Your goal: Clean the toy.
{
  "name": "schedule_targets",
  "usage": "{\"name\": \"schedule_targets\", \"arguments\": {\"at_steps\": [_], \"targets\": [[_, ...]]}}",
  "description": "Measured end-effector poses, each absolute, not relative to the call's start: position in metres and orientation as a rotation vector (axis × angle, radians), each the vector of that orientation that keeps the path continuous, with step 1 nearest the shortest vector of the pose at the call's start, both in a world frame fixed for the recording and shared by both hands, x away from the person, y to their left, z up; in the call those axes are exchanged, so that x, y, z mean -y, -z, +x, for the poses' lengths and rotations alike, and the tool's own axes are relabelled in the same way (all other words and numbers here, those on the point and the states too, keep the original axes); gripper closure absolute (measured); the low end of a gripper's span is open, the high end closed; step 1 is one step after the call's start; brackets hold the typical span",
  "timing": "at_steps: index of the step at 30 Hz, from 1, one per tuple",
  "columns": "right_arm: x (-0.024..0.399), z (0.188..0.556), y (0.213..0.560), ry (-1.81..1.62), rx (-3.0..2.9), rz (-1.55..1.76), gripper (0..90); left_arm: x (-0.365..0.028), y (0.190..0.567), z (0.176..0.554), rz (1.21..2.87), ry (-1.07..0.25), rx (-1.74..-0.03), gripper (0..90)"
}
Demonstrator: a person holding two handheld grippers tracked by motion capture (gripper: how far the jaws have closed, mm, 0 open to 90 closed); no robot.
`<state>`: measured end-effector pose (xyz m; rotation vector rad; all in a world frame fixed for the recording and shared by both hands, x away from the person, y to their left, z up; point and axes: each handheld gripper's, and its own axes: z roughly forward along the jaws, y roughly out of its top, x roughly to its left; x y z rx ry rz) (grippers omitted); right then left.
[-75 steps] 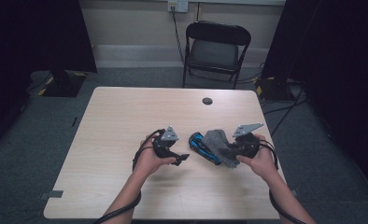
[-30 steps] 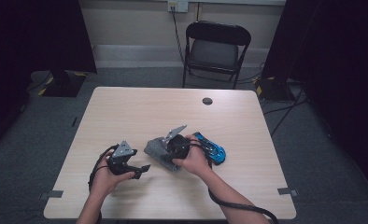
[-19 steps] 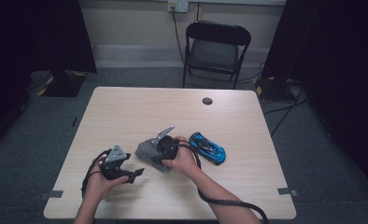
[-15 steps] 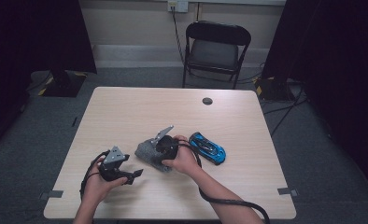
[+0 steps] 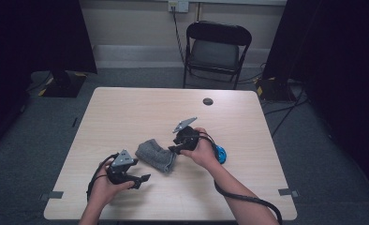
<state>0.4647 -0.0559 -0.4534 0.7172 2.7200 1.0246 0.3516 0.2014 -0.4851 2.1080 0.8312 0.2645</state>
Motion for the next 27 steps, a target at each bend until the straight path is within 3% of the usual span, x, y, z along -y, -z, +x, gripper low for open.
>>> {"name": "schedule_targets", "arguments": {"at_steps": [10, 27], "targets": [[0.054, 0.454, 0.474, -1.013, -2.78, 0.683, 63.7, -0.194, 0.489, 0.362, 2.074, -0.258, -0.858, 18.0], [0.044, 0.424, 0.479, -1.066, -2.828, 0.6, 60.5, -0.191, 0.485, 0.389, 2.03, -0.276, -0.881, 16.5]]}}
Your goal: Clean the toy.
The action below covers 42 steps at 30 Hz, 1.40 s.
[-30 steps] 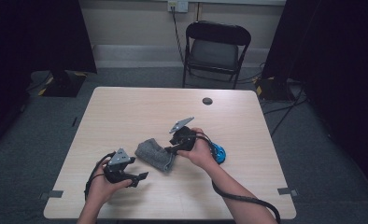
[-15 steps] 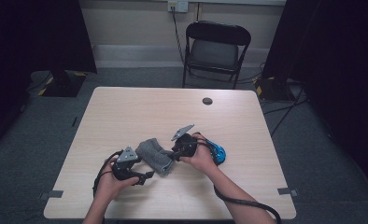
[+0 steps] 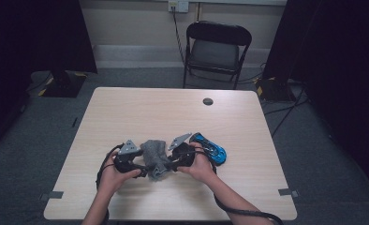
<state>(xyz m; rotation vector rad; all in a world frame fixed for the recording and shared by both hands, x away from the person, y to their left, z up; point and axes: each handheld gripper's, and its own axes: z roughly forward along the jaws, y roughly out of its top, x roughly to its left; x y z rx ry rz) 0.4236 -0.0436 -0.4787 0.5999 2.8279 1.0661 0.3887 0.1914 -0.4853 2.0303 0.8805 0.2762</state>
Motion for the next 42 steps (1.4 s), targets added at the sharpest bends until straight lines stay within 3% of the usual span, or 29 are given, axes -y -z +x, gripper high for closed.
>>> {"name": "schedule_targets", "arguments": {"at_steps": [9, 18, 27, 30, 42], "targets": [[0.04, 0.419, 0.481, -1.103, -2.836, 0.632, 55.2, -0.175, 0.482, 0.409, 2.059, -0.277, -0.881, 16.5], [0.046, 0.418, 0.475, -1.141, -2.824, 0.626, 40.7, -0.169, 0.477, 0.414, 2.065, -0.287, -0.879, 16.5], [0.096, 0.434, 0.438, -1.219, -2.644, 0.682, 23.9, -0.172, 0.456, 0.397, 2.046, -0.319, -0.875, 16.7], [0.117, 0.443, 0.433, -1.184, -2.567, 0.711, 19.5, -0.166, 0.454, 0.391, 2.04, -0.265, -0.944, 17.8], [0.157, 0.466, 0.46, -1.065, -2.523, 0.903, 16.0, -0.147, 0.471, 0.385, 2.107, -0.31, -0.991, 26.4]]}}
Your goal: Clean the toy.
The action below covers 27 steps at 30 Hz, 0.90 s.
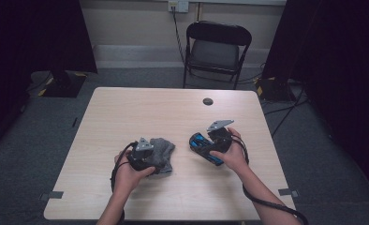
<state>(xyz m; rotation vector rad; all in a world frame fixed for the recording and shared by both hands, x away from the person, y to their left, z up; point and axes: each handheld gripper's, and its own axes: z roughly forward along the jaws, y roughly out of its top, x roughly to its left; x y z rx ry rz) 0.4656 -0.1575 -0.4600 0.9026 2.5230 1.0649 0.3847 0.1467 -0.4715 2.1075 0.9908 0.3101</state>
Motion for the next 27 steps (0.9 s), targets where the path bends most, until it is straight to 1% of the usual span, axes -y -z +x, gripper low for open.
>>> {"name": "schedule_targets", "arguments": {"at_steps": [2, 4, 7, 8, 11, 12, 13, 14, 15, 17, 20, 21, 22, 25, 26, 27], "targets": [[0.156, 0.468, 0.464, -1.064, -2.525, 0.911, 15.9, -0.148, 0.477, 0.386, 2.131, -0.327, -1.007, 31.1], [0.154, 0.47, 0.467, -1.044, -2.538, 0.902, 15.7, -0.149, 0.483, 0.387, 2.115, -0.331, -1.007, 32.6], [0.153, 0.475, 0.473, -1.036, -2.54, 0.915, 15.7, -0.152, 0.485, 0.388, 2.114, -0.323, -1.002, 38.9], [0.152, 0.477, 0.476, -1.042, -2.542, 0.917, 15.7, -0.155, 0.485, 0.391, 2.117, -0.316, -0.989, 41.5], [0.15, 0.482, 0.482, -1.024, -2.561, 0.92, 15.7, -0.161, 0.485, 0.397, 2.154, -0.304, -0.923, 53.9], [0.15, 0.483, 0.483, -1.024, -2.563, 0.919, 15.7, -0.163, 0.485, 0.4, 2.149, -0.279, -0.922, 56.1], [0.149, 0.483, 0.484, -1.021, -2.569, 0.92, 15.7, -0.165, 0.485, 0.404, 2.161, -0.292, -0.894, 57.4], [0.147, 0.484, 0.486, -1.015, -2.57, 0.917, 15.7, -0.165, 0.485, 0.406, 2.163, -0.273, -0.891, 59.0], [0.146, 0.485, 0.487, -1.017, -2.574, 0.906, 15.7, -0.166, 0.484, 0.41, 2.172, -0.292, -0.871, 59.5], [0.143, 0.486, 0.491, -0.993, -2.588, 0.903, 15.9, -0.165, 0.484, 0.412, 2.161, -0.263, -0.88, 60.6], [0.14, 0.486, 0.494, -0.972, -2.6, 0.877, 16.6, -0.166, 0.482, 0.413, 2.185, -0.291, -0.858, 60.8], [0.139, 0.486, 0.496, -0.975, -2.596, 0.879, 15.5, -0.166, 0.481, 0.413, 2.195, -0.298, -0.851, 61.1], [0.139, 0.486, 0.497, -0.989, -2.592, 0.88, 14.9, -0.165, 0.482, 0.41, 2.165, -0.279, -0.876, 61.9], [0.139, 0.484, 0.499, -1.019, -2.566, 0.897, 14.7, -0.167, 0.48, 0.408, 2.174, -0.313, -0.871, 64.5], [0.139, 0.484, 0.5, -1.023, -2.562, 0.887, 14.6, -0.167, 0.479, 0.406, 2.167, -0.29, -0.89, 64.5], [0.14, 0.484, 0.5, -1.031, -2.559, 0.89, 14.8, -0.167, 0.478, 0.404, 2.154, -0.322, -0.909, 62.5]]}}
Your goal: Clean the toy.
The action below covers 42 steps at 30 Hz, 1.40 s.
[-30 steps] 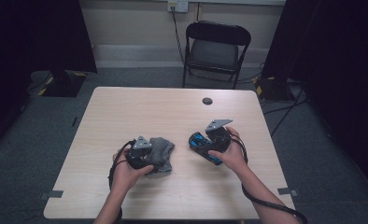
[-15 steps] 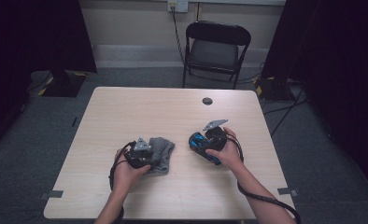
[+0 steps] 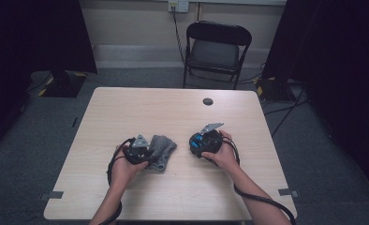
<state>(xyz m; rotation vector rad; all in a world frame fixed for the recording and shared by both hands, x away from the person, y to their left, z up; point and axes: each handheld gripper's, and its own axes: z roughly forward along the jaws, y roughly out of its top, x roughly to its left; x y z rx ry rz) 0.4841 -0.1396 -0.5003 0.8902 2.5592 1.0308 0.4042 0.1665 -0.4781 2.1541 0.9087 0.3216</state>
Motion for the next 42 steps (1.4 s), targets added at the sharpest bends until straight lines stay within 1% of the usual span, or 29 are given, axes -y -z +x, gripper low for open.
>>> {"name": "schedule_targets", "arguments": {"at_steps": [1, 2, 3, 4, 5, 7, 9, 10, 12, 13, 16, 18, 20, 23, 24, 27, 30, 33, 35, 36, 37, 42], "targets": [[0.14, 0.484, 0.5, -1.031, -2.557, 0.892, 15.0, -0.167, 0.477, 0.403, 2.158, -0.335, -0.914, 57.2], [0.14, 0.484, 0.5, -1.03, -2.555, 0.895, 15.2, -0.166, 0.476, 0.401, 2.157, -0.326, -0.921, 55.9], [0.14, 0.484, 0.5, -1.031, -2.554, 0.898, 16.0, -0.165, 0.474, 0.4, 2.146, -0.355, -0.923, 54.3], [0.14, 0.484, 0.5, -1.031, -2.551, 0.901, 18.4, -0.163, 0.472, 0.397, 2.135, -0.36, -0.941, 49.3], [0.141, 0.484, 0.499, -1.029, -2.549, 0.904, 21.9, -0.163, 0.47, 0.396, 2.135, -0.365, -0.938, 46.3], [0.141, 0.484, 0.498, -1.029, -2.555, 0.898, 23.0, -0.161, 0.468, 0.393, 2.11, -0.374, -0.957, 45.6], [0.14, 0.484, 0.497, -1.01, -2.556, 0.908, 23.9, -0.159, 0.469, 0.392, 2.108, -0.375, -0.982, 40.9], [0.139, 0.484, 0.497, -1.005, -2.553, 0.915, 24.0, -0.159, 0.472, 0.392, 2.121, -0.381, -0.995, 40.7], [0.139, 0.483, 0.497, -1.007, -2.547, 0.917, 24.1, -0.159, 0.479, 0.394, 2.118, -0.387, -1.025, 36.6], [0.139, 0.483, 0.497, -1.011, -2.544, 0.917, 24.2, -0.158, 0.482, 0.394, 2.109, -0.374, -1.035, 36.5], [0.139, 0.483, 0.497, -1.004, -2.545, 0.922, 24.3, -0.153, 0.49, 0.393, 2.116, -0.4, -1.031, 34.0], [0.138, 0.483, 0.496, -0.992, -2.552, 0.923, 24.4, -0.152, 0.494, 0.393, 2.127, -0.432, -1.011, 35.3], [0.137, 0.484, 0.495, -0.979, -2.556, 0.927, 24.6, -0.152, 0.495, 0.392, 2.137, -0.455, -0.996, 39.5], [0.138, 0.482, 0.496, -0.99, -2.547, 0.93, 24.8, -0.158, 0.496, 0.392, 2.124, -0.44, -0.999, 53.3], [0.138, 0.482, 0.497, -0.999, -2.541, 0.931, 24.8, -0.159, 0.495, 0.393, 2.132, -0.459, -0.993, 56.9], [0.137, 0.481, 0.496, -0.988, -2.532, 0.953, 25.0, -0.159, 0.495, 0.393, 2.137, -0.475, -0.993, 62.3], [0.137, 0.481, 0.496, -0.989, -2.533, 0.961, 25.1, -0.158, 0.494, 0.392, 2.136, -0.471, -1.001, 65.2], [0.136, 0.481, 0.495, -0.981, -2.532, 0.97, 25.2, -0.159, 0.494, 0.392, 2.129, -0.471, -1.0, 66.2], [0.136, 0.481, 0.495, -0.977, -2.531, 0.977, 25.2, -0.16, 0.495, 0.392, 2.115, -0.446, -1.003, 66.3], [0.136, 0.48, 0.495, -0.978, -2.53, 0.977, 25.2, -0.162, 0.494, 0.393, 2.122, -0.458, -0.99, 66.5], [0.136, 0.48, 0.495, -0.981, -2.528, 0.979, 25.2, -0.162, 0.495, 0.392, 2.1, -0.445, -1.006, 67.4], [0.143, 0.477, 0.494, -1.02, -2.523, 0.984, 25.2, -0.165, 0.492, 0.394, 2.095, -0.426, -1.028, 70.1]]}}
